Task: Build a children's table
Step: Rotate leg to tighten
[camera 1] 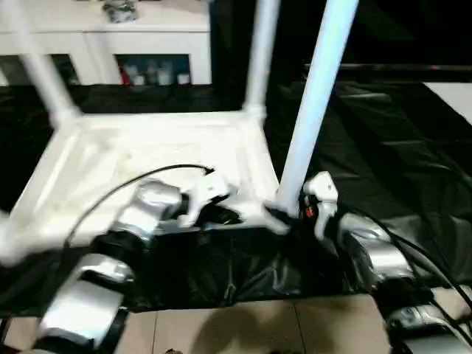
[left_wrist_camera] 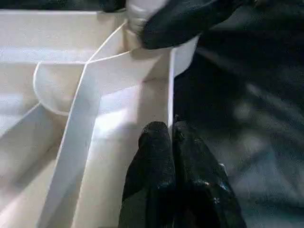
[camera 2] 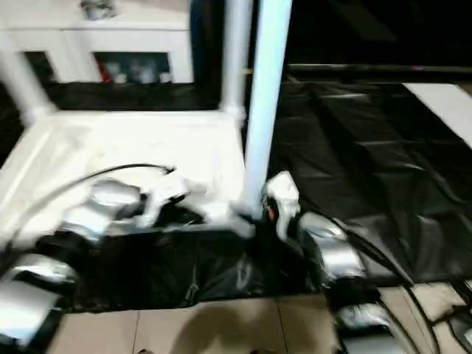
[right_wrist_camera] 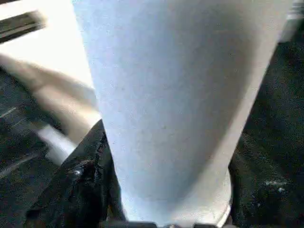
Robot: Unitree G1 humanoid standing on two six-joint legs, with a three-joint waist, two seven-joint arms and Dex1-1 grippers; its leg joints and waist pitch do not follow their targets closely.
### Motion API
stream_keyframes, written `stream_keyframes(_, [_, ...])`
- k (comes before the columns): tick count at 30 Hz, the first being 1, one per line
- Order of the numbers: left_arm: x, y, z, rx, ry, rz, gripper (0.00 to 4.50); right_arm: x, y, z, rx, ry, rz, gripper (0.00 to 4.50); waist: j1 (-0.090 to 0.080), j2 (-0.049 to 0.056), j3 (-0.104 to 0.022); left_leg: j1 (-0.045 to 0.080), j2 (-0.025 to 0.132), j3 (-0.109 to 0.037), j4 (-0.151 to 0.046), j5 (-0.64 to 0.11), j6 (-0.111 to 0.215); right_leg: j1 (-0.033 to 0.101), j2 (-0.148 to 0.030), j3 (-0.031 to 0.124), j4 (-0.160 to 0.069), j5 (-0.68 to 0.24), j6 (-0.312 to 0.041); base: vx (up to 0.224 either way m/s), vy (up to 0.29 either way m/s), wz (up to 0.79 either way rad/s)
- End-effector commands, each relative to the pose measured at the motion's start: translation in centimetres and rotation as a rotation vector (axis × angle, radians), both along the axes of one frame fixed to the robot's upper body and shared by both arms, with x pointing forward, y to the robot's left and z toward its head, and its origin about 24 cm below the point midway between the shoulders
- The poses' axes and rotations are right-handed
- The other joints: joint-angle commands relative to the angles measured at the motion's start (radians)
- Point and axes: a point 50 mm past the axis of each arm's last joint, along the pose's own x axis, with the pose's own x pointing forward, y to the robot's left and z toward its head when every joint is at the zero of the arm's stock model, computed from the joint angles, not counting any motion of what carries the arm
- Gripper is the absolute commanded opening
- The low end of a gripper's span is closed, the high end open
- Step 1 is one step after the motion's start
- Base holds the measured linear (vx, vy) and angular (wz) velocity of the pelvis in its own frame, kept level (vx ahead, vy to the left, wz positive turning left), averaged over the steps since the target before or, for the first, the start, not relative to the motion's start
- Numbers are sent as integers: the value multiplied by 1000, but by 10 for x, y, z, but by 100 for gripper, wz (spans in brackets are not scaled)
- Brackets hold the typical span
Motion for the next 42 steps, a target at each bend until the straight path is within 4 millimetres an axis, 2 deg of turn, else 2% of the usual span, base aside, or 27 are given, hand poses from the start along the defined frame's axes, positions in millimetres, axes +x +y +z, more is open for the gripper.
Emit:
stream_keyframes(1, [-1,-33,12,-63,-56,-42,0,-2,16,-15,-59,57,-36,272,-11,-3,-55,8,3,-5,-77,-392,19,32,-44,23,-102,-600,-99,0,0,0])
stream_keyframes(2, [-1,-40,11,-70,-63,-34,0,2,18,-17,-66,69,-98,272,-13,0,-55,7,3,-5,-78,-390,18,31,-44,24,-100,-587,-103,0,0,0])
stream_keyframes(4, [-3,-55,11,-77,-78,-28,0,9,25,-17,-67,85,-216,272,-19,-3,-57,6,1,-3,-77,-387,21,30,-41,24,-98,-560,-115,0,0,0])
stream_keyframes(5, [-4,-61,10,-76,-88,-26,0,12,30,-16,-57,85,-265,272,-26,4,-56,5,1,-4,-78,-393,20,29,-42,26,-98,-553,-121,0,0,0])
stream_keyframes(6, [-4,-62,10,-74,-90,-29,0,12,31,-15,-57,77,-273,272,-29,2,-58,5,0,-4,-77,-396,23,30,-42,25,-98,-549,-121,0,0,0])
stream_keyframes(7, [-5,-63,10,-70,-97,-33,0,13,33,-13,-52,70,-274,328,-29,2,-58,6,0,-4,-77,-399,27,29,-42,25,-99,-547,-122,0,0,0])
stream_keyframes(10, [-5,-62,10,-65,-110,-26,0,17,36,-10,-34,47,-303,348,-28,5,-61,1,3,-2,-79,-379,37,32,-43,31,-93,-493,-141,0,0,0])
stream_keyframes(11, [-4,-60,10,-63,-113,-21,0,17,37,-10,-25,46,-304,359,-23,5,-64,10,5,1,-77,-370,39,27,-42,35,-89,-451,-163,0,0,0])
stream_keyframes(12, [-4,-58,10,-63,-114,-17,0,17,37,-9,-27,39,-300,378,-22,4,-63,2,5,3,-78,-359,43,32,-40,37,-83,-411,-180,0,0,0])
stream_keyframes(13, [-4,-56,10,-65,-118,-18,0,17,36,-9,-45,28,-298,378,-21,2,-65,-3,6,2,-79,-340,47,38,-40,37,-78,-383,-185,0,0,0])
stream_keyframes(17, [-4,-44,10,-72,-122,-35,0,18,27,-8,-95,-12,-284,410,-21,1,-66,-8,5,4,-79,-303,57,45,-42,39,-71,-339,-201,0,0,0])
stream_keyframes(19, [-4,-38,9,-75,-115,-45,0,18,24,-7,-85,-14,-256,410,-22,1,-66,-10,5,5,-78,-298,63,47,-43,40,-70,-337,-203,0,0,0])
stream_keyframes(21, [-6,-22,8,-57,-99,-81,0,14,17,-3,-82,-37,-92,410,-21,-3,-65,-11,4,6,-76,-305,75,48,-41,40,-70,-343,-204,0,0,0])
stream_keyframes(25, [-8,-13,8,-55,-79,-119,0,9,15,-1,-77,-44,31,410,-19,1,-66,-13,9,5,-76,-275,84,50,-43,42,-65,-321,-214,0,0,0])
stream_keyframes(27, [-8,-7,9,-46,-68,-143,0,3,15,2,-63,-47,147,410,-16,2,-67,-10,10,7,-76,-270,86,49,-42,42,-65,-310,-221,0,0,0])
stream_keyframes(29, [-8,-3,9,-38,-61,-160,0,-2,14,4,-57,-46,226,410,-16,3,-66,-12,12,6,-77,-266,88,51,-39,41,-61,-287,-231,0,0,0])
stream_keyframes(30, [-9,3,11,-31,-41,-196,0,-12,15,5,-44,-28,372,410,-12,3,-67,-11,13,7,-76,-257,93,52,-38,40,-60,-265,-235,0,0,0])
stream_keyframes(32, [-9,5,11,-25,-34,-209,0,-15,15,5,-46,-20,417,410,-3,2,-67,-13,15,10,-75,-245,102,55,-37,40,-55,-246,-240,0,0,0])
stream_keyframes(33, [-10,7,11,-19,-29,-220,0,-18,14,5,-49,-13,455,385,1,3,-67,-11,17,11,-74,-243,101,51,-39,41,-54,-247,-245,0,0,0])
stream_keyframes(35, [-9,11,12,-5,-28,-235,0,-24,13,5,-56,7,535,377,9,0,-65,-10,16,12,-75,-256,92,52,-41,41,-59,-289,-234,0,0,0])
stream_keyframes(36, [-9,11,12,-2,-26,-239,0,-24,13,5,-58,11,548,373,13,2,-65,-7,18,13,-75,-262,84,48,-43,42,-60,-305,-231,0,0,0])
stream_keyframes(37, [-11,16,13,16,-8,-276,0,-29,12,6,-68,34,625,344,16,4,-64,-7,17,12,-76,-267,76,48,-43,42,-61,-319,-227,0,0,0])
stream_keyframes(41, [-13,23,12,43,21,-324,0,-31,11,8,-71,57,695,327,19,6,-65,-7,18,10,-77,-279,67,48,-43,42,-60,-323,-223,0,0,0])
stream_keyframes(42, [-13,24,12,47,26,-330,0,-31,11,8,-73,63,708,303,20,6,-64,-6,18,10,-78,-281,64,47,-42,41,-60,-323,-224,0,0,0])
